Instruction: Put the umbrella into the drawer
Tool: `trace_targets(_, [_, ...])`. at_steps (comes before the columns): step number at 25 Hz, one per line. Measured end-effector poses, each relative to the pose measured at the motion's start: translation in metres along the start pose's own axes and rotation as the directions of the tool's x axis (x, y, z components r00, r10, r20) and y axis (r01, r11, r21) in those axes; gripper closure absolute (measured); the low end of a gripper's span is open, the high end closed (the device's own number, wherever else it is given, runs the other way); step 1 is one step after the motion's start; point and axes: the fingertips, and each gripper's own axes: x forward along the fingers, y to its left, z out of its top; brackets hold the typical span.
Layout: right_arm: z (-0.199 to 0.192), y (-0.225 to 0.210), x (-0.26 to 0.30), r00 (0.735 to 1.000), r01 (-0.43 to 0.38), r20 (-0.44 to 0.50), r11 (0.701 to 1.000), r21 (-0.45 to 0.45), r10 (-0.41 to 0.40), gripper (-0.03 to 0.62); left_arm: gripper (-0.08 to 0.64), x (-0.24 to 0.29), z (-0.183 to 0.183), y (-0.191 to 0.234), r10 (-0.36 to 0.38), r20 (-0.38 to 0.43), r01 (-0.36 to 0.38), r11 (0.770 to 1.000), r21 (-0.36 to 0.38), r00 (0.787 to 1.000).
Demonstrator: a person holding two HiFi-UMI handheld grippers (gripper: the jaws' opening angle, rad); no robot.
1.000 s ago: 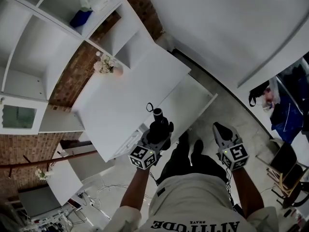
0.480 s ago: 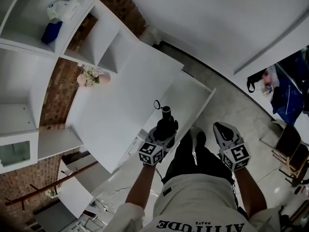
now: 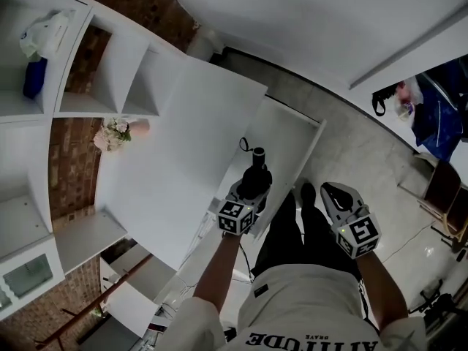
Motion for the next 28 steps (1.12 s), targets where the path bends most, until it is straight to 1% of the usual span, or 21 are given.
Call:
trace_targets(4, [-0.010,-0.001,0.009,1.000,0.018,0.000,0.998,0.054,-0.018,0.557,0.325,0.026,-0.021,0.012,-0.014,-0.059,0.013,1.000,-0.017,0.998])
trace_targets(8, [-0.019,-0.002,0.018,1.000,0.025,-0.018,0.997,0.066,-0.024,0.557,0.325,0.051,-0.045,0.022,-0.026,-0.121,0.022,0.999,-0.031,0.992])
trace_targets(15, [-0.039,-0.007,0.024,0.997,0.058,-0.054,0.993,0.100,-0.053,0.557,0.325,0.081,-0.087,0.045,-0.010,-0.214,-0.003,0.998,-0.060,0.977])
trace_targets(22, [-0.056,-0.008,0.029,0.994,0.083,-0.078,0.988,0.133,-0.073,0.557,0.325,0.099,-0.111,0.062,0.026,-0.262,-0.045,0.997,-0.066,0.965])
trace_targets(28, [-0.071,-0.013,0.040,0.992,0.098,-0.099,0.985,0.144,-0.084,0.557,0.324,0.114,-0.117,0.069,0.038,-0.280,-0.059,0.996,-0.067,0.959])
